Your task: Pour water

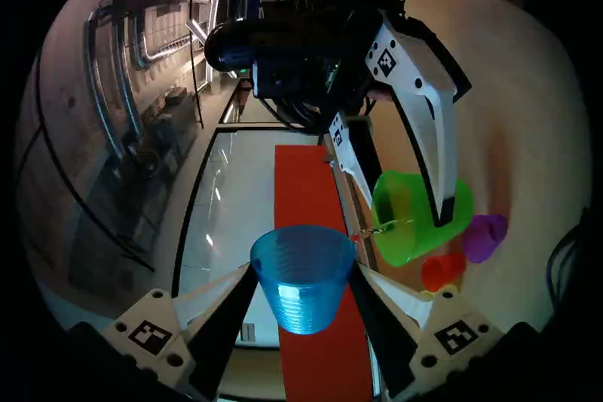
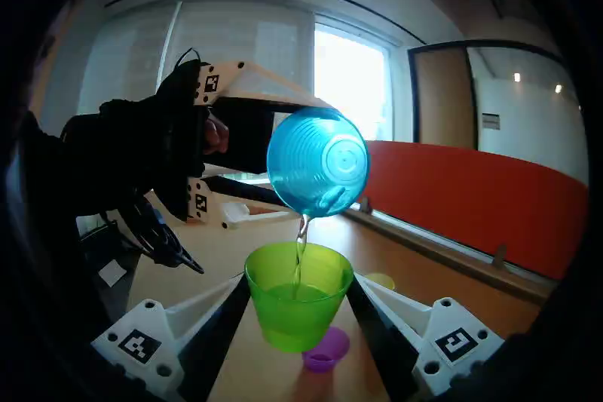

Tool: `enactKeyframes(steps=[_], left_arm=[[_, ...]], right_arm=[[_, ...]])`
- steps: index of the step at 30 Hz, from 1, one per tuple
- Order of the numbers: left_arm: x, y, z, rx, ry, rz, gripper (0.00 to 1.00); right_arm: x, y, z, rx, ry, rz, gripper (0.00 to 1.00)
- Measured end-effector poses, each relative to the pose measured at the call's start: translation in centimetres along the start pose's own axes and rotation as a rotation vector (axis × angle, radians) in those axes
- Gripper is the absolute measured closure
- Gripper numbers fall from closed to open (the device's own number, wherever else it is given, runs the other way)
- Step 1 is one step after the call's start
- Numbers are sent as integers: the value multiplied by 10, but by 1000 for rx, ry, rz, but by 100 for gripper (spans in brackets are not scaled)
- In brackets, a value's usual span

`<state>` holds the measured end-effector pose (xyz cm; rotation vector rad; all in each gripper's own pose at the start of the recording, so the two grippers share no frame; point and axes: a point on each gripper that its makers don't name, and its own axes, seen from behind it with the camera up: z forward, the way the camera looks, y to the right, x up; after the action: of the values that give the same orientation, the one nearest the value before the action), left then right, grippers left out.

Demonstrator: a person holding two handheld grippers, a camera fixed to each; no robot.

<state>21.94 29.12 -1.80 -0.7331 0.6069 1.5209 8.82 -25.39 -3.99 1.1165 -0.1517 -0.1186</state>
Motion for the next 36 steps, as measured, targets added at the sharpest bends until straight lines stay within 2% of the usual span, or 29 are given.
enactKeyframes(steps=[12,17,20,25,30,36], left_arm=[[2,1,-1,7,-2,33,16],[-1,-2,0,11,-1,21,16],[-3,-5,1,19,-5,-3,16],[-7,-1,0,20,-7,-95,16],[-15,4,-2,19,-20,-213,16],[-21,12,-4,23,-21,-424,16]], right_arm=[[-1,0,3,0,0,-2,9],[-1,0,4,-1,0,-5,9],[-1,0,3,-4,1,-8,9],[-2,1,3,-9,1,-9,9],[-1,2,1,-18,3,-15,9],[1,1,1,-20,6,-21,9]])
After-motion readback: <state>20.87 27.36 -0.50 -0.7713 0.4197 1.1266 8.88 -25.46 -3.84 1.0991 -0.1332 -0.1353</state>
